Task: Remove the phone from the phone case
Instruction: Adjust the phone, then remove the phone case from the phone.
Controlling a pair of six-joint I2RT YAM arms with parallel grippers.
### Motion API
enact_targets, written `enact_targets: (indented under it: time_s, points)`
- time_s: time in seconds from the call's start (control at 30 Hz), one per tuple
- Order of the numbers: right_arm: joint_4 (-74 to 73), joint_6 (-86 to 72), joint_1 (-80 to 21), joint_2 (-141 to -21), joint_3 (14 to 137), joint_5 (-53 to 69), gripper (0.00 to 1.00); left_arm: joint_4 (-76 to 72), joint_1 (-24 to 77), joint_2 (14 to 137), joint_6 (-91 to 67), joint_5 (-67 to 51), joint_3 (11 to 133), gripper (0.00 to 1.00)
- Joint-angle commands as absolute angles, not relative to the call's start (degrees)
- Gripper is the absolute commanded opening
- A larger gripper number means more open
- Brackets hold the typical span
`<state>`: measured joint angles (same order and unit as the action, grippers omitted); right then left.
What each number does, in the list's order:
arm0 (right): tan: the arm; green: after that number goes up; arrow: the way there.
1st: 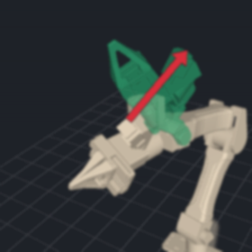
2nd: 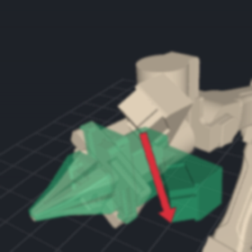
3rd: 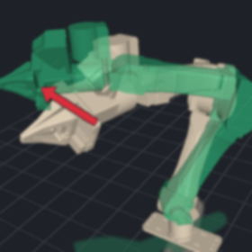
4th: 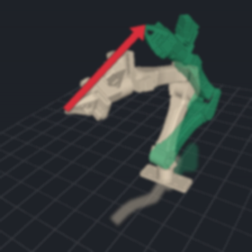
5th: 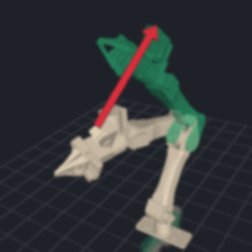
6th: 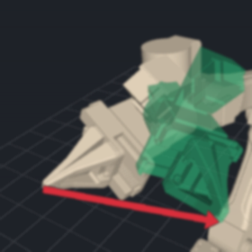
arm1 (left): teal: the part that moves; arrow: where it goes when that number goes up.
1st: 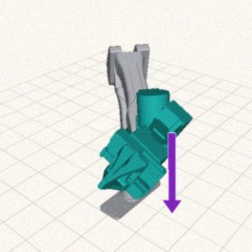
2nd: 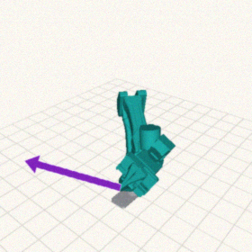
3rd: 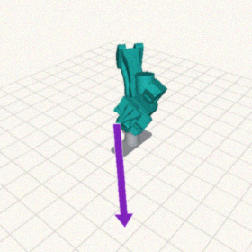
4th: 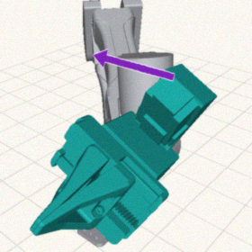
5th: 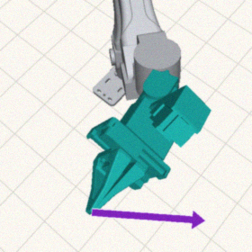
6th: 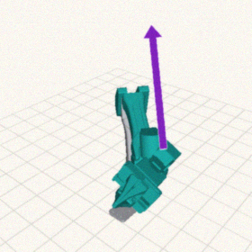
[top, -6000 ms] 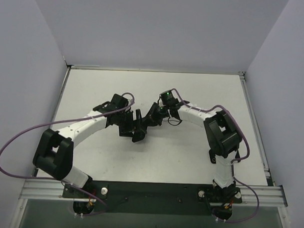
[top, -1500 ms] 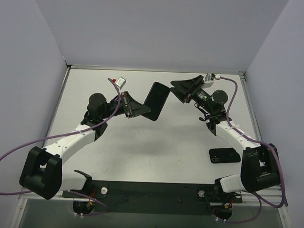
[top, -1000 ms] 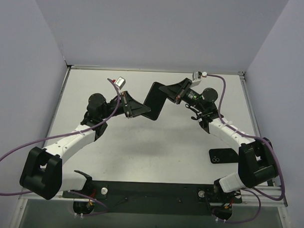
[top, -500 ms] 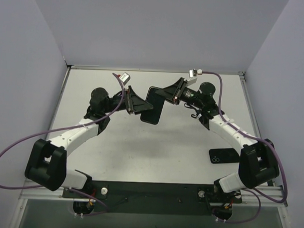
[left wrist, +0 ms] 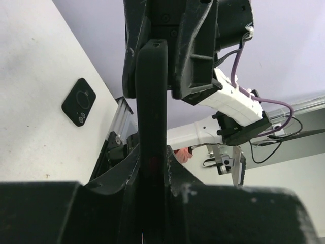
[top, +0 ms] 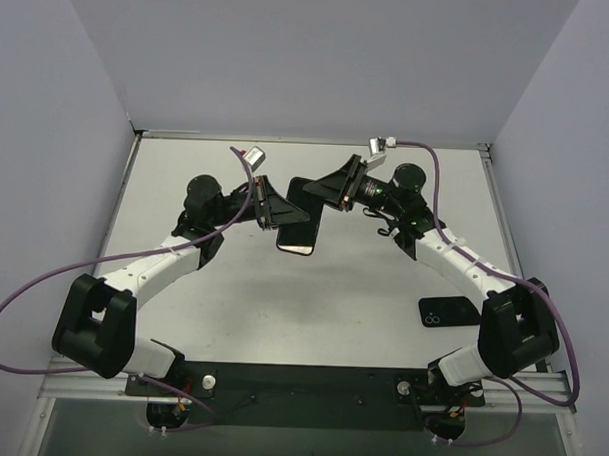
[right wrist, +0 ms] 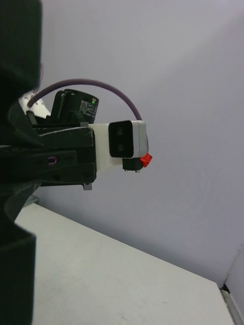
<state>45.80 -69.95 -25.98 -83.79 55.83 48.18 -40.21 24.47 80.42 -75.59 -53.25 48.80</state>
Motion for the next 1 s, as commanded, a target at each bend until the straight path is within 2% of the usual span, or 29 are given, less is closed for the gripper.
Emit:
enact_targets:
  time_s: [0.0,0.03,0.17,0.47,0.63,0.97]
  points:
    - [46.50,-69.79,-25.84,-81.66,58.72,46.95,0.37,-43.33,24.70,79.19,-73.21,-52.91,49.57,0.00]
    - [45.19,-69.52,-25.14,-81.13,58.28,46.15,0.46,-43.33,24.61,79.02,-73.21,-52.65,49.31,0.00]
    - [43.77,-69.43,-23.39,-78.14,55.82,43.16,0.49,-43.33,24.08,78.49,-73.39,-52.38,49.04,0.00]
    - [52.64,-76.37,-21.97,-78.40,52.03,44.21,0.29,-45.44,23.56,78.92,-74.71,-52.12,48.87,0.00]
    - [54.75,-77.26,-22.15,-80.07,51.86,44.82,0.31,-46.05,23.47,78.93,-75.32,-52.29,48.96,0.00]
    - [58.70,-79.10,-23.03,-83.23,51.24,45.18,0.26,-46.93,23.03,78.66,-76.46,-52.12,49.57,0.00]
